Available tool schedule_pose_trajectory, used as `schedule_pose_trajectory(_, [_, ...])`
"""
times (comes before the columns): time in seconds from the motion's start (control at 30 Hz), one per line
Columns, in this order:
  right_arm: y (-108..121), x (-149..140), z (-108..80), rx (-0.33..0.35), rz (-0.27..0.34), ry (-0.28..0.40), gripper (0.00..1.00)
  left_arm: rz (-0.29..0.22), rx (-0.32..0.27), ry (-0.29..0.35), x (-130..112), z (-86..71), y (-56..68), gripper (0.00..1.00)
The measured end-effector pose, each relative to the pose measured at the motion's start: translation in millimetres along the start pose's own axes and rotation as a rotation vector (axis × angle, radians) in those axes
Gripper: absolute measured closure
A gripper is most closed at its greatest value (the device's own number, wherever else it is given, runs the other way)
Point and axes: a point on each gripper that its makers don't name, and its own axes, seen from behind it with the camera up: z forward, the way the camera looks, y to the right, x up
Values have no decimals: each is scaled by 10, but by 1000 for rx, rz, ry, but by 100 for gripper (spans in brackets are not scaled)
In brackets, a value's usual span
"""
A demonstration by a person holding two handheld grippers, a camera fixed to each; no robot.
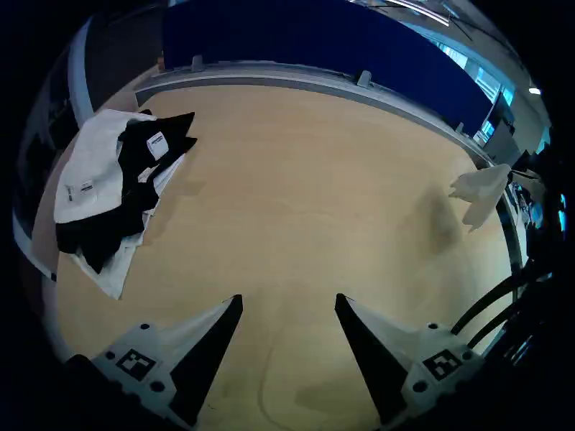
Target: Fold towel
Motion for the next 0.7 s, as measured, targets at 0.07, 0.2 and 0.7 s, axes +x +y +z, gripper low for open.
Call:
schedule_pose_trajectory(0.07, [104, -24, -42, -16, 6, 1, 92, 3, -1, 0, 2, -8, 10, 4])
schedule_pose_trajectory(0.2, [317, -63, -129, -46, 21, 6, 92, 7, -2, 0, 7, -9, 36, 4])
schedule_pose_trajectory(0.7, [933, -229, -221, -116, 61, 3, 92, 22, -4, -3, 34, 63, 138, 4])
